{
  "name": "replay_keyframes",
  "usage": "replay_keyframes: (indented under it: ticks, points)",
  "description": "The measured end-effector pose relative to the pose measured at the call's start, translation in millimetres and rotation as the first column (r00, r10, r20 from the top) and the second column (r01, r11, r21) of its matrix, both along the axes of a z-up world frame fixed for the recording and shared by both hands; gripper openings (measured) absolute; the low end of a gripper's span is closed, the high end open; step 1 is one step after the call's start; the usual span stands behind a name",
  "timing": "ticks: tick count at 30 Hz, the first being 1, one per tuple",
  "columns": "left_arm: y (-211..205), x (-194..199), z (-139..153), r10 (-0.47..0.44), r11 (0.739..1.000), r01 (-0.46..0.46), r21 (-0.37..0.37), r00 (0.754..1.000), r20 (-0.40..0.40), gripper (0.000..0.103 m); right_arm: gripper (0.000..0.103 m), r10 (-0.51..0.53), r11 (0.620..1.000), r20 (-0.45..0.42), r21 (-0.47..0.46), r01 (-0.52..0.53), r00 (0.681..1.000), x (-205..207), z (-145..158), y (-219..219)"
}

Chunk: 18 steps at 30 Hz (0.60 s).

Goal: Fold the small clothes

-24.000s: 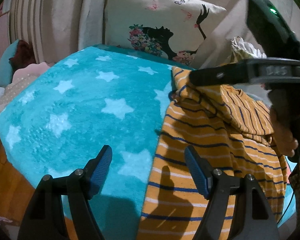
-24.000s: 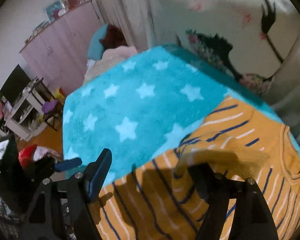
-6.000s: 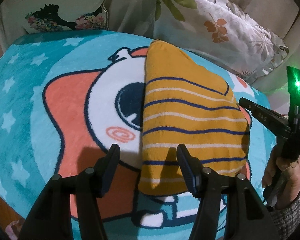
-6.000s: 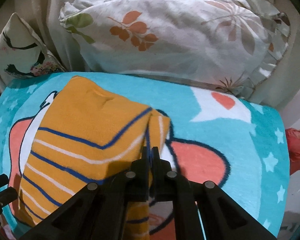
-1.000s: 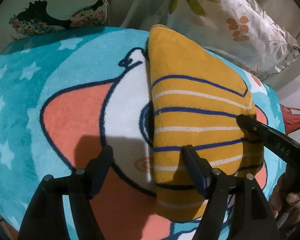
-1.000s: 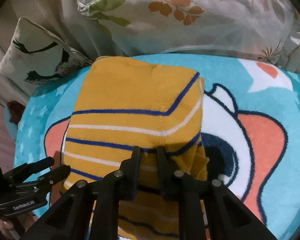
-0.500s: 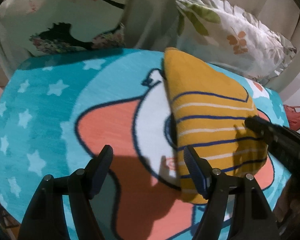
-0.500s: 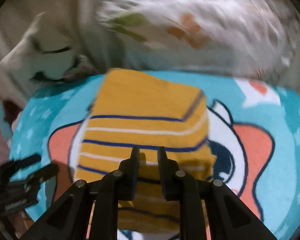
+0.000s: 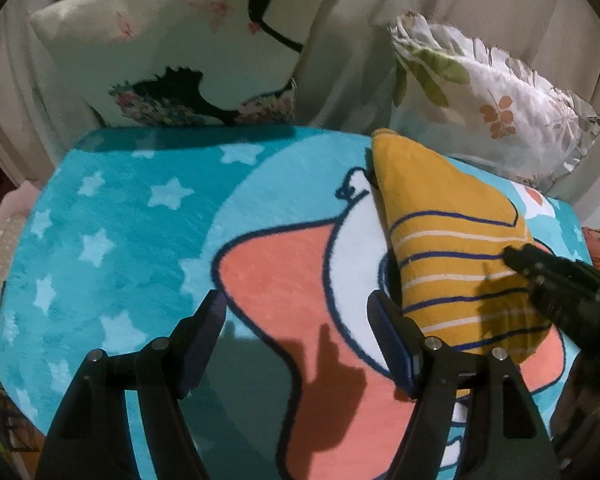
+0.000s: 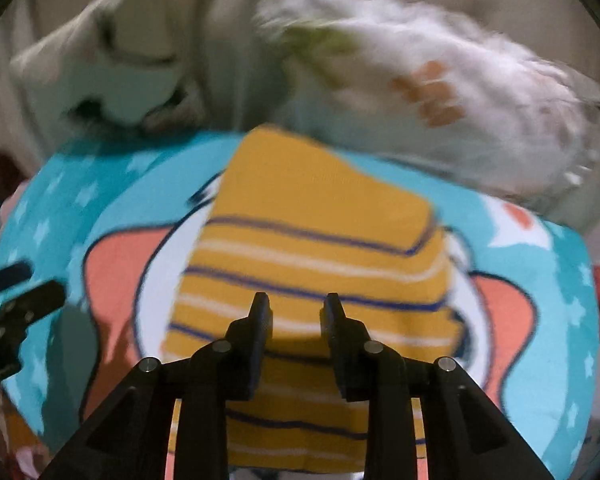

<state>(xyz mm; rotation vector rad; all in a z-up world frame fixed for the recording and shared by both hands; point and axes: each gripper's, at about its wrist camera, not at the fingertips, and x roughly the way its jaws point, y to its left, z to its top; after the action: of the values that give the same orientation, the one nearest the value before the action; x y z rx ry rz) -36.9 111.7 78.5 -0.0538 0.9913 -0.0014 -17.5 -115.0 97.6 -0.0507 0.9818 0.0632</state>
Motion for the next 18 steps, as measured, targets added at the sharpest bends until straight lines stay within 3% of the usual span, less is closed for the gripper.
replay_keyframes:
  ticks: [2,4,6,8,14,18]
  points:
    - [-2,-3,4,0.006,1.0,-0.007,0.019,1.0,0.024,0.072,0.037,-0.078,0.997,-0.036,0.007,0.079,0.996,8,-9,-21]
    - [-6,-6,9,0.012,0.999,-0.014,0.039,0.998,0.054,0.072,0.037,-0.093,0.993,-0.101,0.062,0.099,0.991,17,-28,-37]
    - [-10,-9,16,0.028,0.997,-0.034,0.063,0.996,0.089,0.073,0.037,-0.074,0.993,-0.094,0.082,0.082,0.993,18,-29,-41]
    - [-13,-14,25,0.056,0.995,-0.067,0.079,0.989,0.135,0.08,0.039,-0.048,0.996,-0.088,0.068,0.054,0.995,17,-25,-38]
    - [-28,-37,59,0.144,0.982,-0.174,0.07,0.937,0.319,0.096,0.043,0.027,0.997,-0.053,0.077,-0.023,0.998,-4,-10,-39]
    - [-46,-47,71,0.124,0.985,-0.157,0.07,0.933,0.339,0.097,0.047,0.075,0.993,-0.049,0.091,-0.07,0.996,-24,-9,-44]
